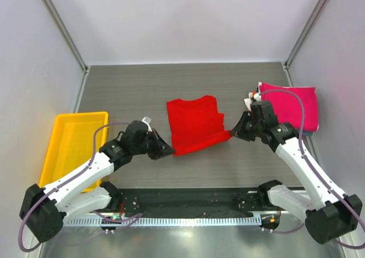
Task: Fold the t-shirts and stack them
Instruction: Fold the tshirt
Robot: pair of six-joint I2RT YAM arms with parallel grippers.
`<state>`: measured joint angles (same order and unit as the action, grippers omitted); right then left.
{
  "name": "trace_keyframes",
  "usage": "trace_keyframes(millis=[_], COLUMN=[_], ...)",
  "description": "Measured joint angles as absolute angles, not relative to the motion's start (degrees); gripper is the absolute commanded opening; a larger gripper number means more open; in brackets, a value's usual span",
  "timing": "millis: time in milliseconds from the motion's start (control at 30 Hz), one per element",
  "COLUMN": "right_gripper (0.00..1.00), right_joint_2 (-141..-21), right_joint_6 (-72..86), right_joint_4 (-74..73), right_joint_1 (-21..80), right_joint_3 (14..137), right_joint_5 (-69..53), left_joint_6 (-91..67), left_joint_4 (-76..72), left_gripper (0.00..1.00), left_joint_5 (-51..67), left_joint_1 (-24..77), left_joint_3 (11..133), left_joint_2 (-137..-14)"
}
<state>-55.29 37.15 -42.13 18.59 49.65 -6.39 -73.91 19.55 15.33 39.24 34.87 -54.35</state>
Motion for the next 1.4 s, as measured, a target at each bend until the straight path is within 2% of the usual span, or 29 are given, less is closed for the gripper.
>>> trace_keyframes(millis=[367,1100,1400], right_gripper=[0.01,0.01,0.02], right_joint_2=[-71.72,-99.77,-112.36], right_joint_6=[35.86,34.04,33.76], right_joint_4=[-38.89,-33.41,-32.75], right_joint_1=[17.69,12.45,10.41], right_joint_3=[61.34,83.68,93.78], right_joint_5=[-2.63,-7.11,-9.78], left_joint_6=[-74.41,-72.6,-71.57], left_joint_4=[17.82,14.09,11.35], left_gripper=[0.0,0.0,0.0], left_joint_5=[15.29,19.81,22.79], left_joint_1=[30.63,18.74,15.25], left_joint_3=[44.25,60.66,68.45], left_joint_2=[-62.96,-85.27,-99.92])
